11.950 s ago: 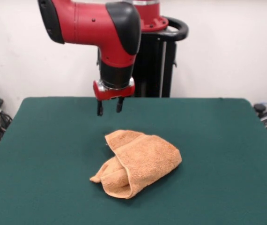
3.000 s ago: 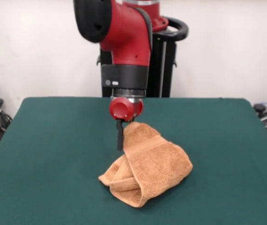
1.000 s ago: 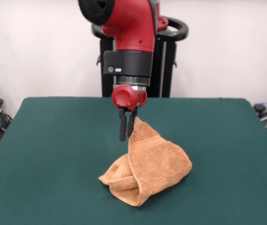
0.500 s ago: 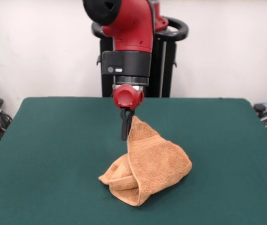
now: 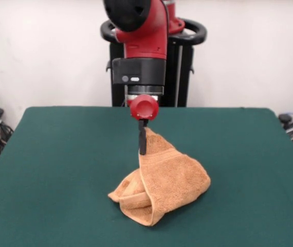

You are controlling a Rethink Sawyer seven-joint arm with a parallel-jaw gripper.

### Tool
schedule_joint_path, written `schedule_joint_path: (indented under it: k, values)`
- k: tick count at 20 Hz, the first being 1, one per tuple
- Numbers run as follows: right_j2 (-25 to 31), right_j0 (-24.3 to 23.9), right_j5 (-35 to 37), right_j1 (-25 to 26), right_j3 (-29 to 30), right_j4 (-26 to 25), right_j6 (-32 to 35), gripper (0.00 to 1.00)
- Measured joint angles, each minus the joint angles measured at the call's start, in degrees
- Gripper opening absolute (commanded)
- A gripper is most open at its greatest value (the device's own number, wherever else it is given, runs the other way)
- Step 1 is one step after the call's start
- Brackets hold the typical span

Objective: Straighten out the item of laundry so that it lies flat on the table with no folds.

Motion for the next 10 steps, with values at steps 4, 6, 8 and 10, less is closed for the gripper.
schedule_joint_path:
  k: [4,6,8,10]
  values:
    - [-0.4,2.9,0.0,1.4,0.0,-4.4,0.0,1.0]
    - [-1.1,5.1,0.0,2.3,0.0,-6.8,0.0,1.0]
    - [-2.2,7.7,0.0,3.2,0.0,-9.1,0.0,1.0]
    - [-2.2,9.5,0.0,3.8,0.1,-9.5,0.0,1.0]
